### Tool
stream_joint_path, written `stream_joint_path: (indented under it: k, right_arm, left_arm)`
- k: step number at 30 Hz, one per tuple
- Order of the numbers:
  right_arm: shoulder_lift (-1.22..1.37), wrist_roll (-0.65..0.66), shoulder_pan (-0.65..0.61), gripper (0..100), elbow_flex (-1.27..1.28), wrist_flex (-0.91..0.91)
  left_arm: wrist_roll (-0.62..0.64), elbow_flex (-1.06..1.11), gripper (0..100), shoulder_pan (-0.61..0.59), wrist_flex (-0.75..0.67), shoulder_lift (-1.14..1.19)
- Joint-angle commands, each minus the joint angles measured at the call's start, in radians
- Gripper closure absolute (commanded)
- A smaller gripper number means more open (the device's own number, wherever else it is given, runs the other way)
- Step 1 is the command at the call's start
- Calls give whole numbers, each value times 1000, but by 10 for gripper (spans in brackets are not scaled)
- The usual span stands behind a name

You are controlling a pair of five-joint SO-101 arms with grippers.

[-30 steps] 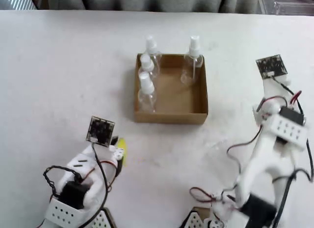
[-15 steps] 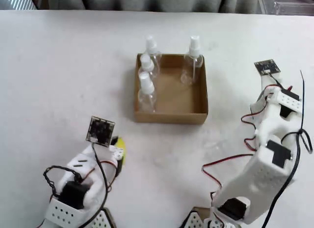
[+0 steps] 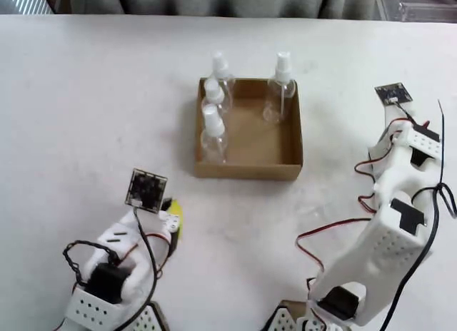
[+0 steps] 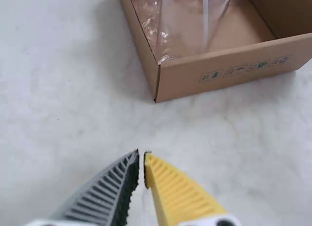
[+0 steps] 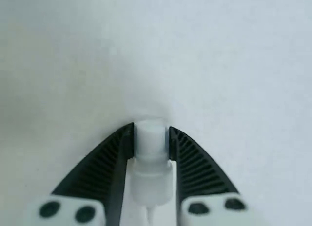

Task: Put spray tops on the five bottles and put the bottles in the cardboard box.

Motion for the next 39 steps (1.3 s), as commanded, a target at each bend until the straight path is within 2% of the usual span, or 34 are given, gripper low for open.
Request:
stream_joint_path:
  k: [1, 9, 14, 18, 26, 29, 33, 39]
  right_arm:
    - [-154, -78, -12, 985, -34, 111]
    - [-493, -408, -170, 984, -29, 446]
    - [-665, -583, -346, 984, -25, 645]
    - [-782, -736, -522, 984, -26, 728]
    - [-858, -996, -940, 984, -25, 727]
    - [-845, -1053, -1078, 984, 12, 682]
    - [-803, -1112, -1196, 984, 121, 524]
    - [-720, -1086, -1322, 984, 315, 277]
  left_arm:
    - [3, -5, 978, -5, 18, -5]
    - [3, -5, 978, -179, -25, -10]
    - [3, -5, 978, -229, -37, -10]
    - [3, -5, 978, -229, -37, -10]
    - [3, -5, 978, -231, -32, -10]
    - [3, -12, 978, -289, -35, -10]
    - [5, -40, 978, -381, -37, -10]
    - [6, -69, 978, -492, -37, -10]
